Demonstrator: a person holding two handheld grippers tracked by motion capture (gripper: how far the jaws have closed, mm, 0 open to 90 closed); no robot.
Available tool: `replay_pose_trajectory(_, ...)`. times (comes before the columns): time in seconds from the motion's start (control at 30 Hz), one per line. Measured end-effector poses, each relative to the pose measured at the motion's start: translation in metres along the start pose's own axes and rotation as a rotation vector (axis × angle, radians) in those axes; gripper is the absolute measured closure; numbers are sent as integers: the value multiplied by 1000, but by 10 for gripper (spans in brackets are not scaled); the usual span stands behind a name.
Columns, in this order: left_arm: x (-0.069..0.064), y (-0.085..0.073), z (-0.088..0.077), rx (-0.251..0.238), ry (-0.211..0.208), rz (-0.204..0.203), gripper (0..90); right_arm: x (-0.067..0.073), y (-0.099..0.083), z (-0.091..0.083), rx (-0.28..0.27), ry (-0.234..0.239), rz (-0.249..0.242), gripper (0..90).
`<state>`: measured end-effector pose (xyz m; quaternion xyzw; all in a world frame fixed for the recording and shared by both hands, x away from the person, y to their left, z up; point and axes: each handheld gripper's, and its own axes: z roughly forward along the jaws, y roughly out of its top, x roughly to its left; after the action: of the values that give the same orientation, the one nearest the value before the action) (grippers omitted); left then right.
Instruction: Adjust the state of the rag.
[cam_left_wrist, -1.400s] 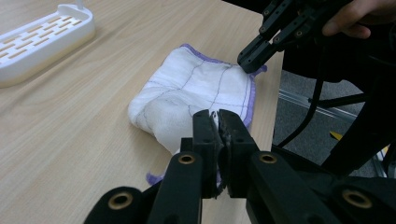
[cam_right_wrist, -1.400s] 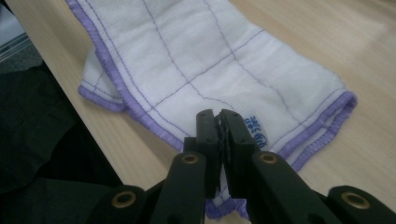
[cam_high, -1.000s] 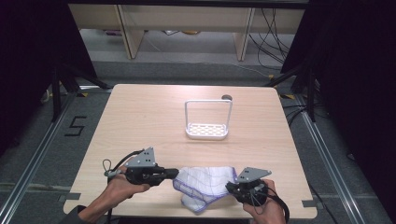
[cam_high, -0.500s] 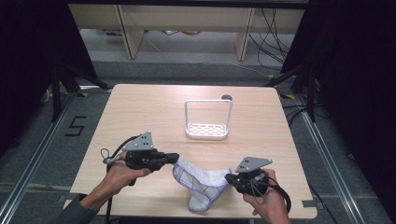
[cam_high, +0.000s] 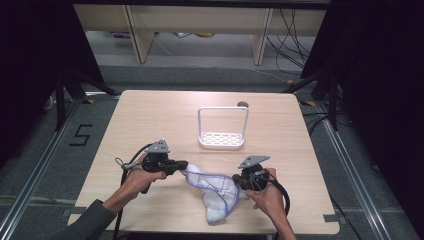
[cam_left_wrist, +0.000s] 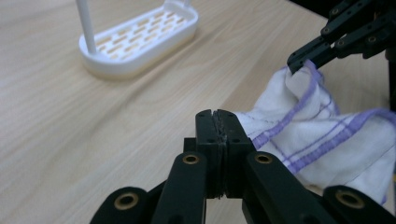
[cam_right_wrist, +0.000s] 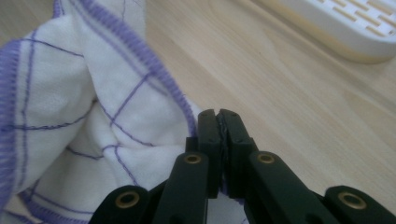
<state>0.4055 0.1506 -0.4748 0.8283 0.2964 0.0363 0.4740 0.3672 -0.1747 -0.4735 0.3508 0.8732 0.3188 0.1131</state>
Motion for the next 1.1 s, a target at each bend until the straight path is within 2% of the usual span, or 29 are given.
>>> replay_pose_trajectory(0.03, 2, -3, 2, 5, -2, -12, 880, -1, -1, 3, 6, 17, 19, 884)
replay_pose_trajectory(0.07, 2, -3, 2, 5, -2, -12, 880, -1, -1, 3, 6, 17, 19, 884)
replay_pose_trajectory(0.1, 4, -6, 4, 16, -3, -18, 880, -3, -2, 6, 2, 37, 27, 878)
replay_pose_trajectory(0.13, 5, -7, 5, 17, -4, -24, 878, -4, -3, 6, -2, 29, 47, 867)
replay_pose_trajectory(0.17, 5, -8, 6, 16, -16, -31, 875, -6, -4, 2, -20, 36, 60, 811)
replay_pose_trajectory(0.2, 5, -9, 6, 21, -25, -23, 875, -6, -4, 2, -20, 36, 60, 811)
replay_pose_trajectory(0.23, 5, -9, 6, 22, -27, -23, 863, -6, -4, -4, -52, 25, 96, 699)
replay_pose_trajectory(0.3, 5, -9, 6, 18, -43, -33, 849, -8, -4, -7, -71, 15, 99, 683)
replay_pose_trajectory(0.33, 4, -8, 5, 21, -43, -34, 819, -8, -3, -10, -81, 27, 106, 640)
replay_pose_trajectory(0.37, 5, -8, 5, 15, -54, -31, 798, -9, -1, -13, -99, 38, 88, 622)
replay_pose_trajectory(0.43, 5, -9, 5, 8, -51, -35, 789, -9, -1, -12, -117, 44, 79, 615)
replay_pose_trajectory(0.47, 5, -9, 4, 8, -50, -37, 769, -7, 0, -14, -110, 56, 93, 596)
replay_pose_trajectory(0.5, 6, -9, 5, 10, -55, -32, 767, -7, 1, -12, -129, 61, 74, 579)
replay_pose_trajectory(0.53, 6, -9, 4, 12, -58, -28, 761, -7, 2, -11, -122, 65, 56, 564)
replay_pose_trajectory(0.6, 6, -9, 4, 9, -60, -27, 732, -7, 4, -5, -123, 69, 54, 555)
replay_pose_trajectory(0.63, 6, -9, 4, 8, -69, -19, 720, -8, 5, -2, -99, 85, 37, 554)
replay_pose_trajectory(0.67, 6, -8, 3, 3, -72, -14, 696, -9, 5, 2, -86, 97, 23, 556)
replay_pose_trajectory(0.7, 6, -7, 1, -4, -70, -8, 660, -9, 6, 7, -99, 120, 21, 586)
replay_pose_trajectory(0.73, 5, -6, -3, -23, -56, 1, 564, -12, 6, 13, -82, 176, 1, 725)
replay_pose_trajectory(0.77, 5, -6, -3, -23, -56, 1, 532, -12, 6, 13, -82, 176, 1, 725)
replay_pose_trajectory(0.8, 6, -5, -6, -30, -59, -4, 532, -13, 7, 14, -83, 190, 1, 805)
replay_pose_trajectory(0.83, 6, -5, -9, -35, -62, -8, 481, -13, 7, 15, -85, 200, -10, 880)
replay_pose_trajectory(0.93, 5, -6, -18, -43, -97, 32, 462, -12, 7, 11, -98, 205, -24, 898)
replay_pose_trajectory(0.97, 1, -9, -19, -31, -95, 57, 419, -11, 7, 8, -101, 214, -12, 900)
replay_pose_trajectory(1.0, 1, -9, -19, -31, -95, 57, 405, -11, 7, 8, -101, 214, -12, 900)
replay_pose_trajectory(1.07, -3, -13, -15, -12, -80, 80, 397, -10, 7, 6, -109, 211, -25, 900)
replay_pose_trajectory(1.1, -6, -19, -7, 25, -48, 102, 387, -7, 8, 1, -112, 195, -17, 900)
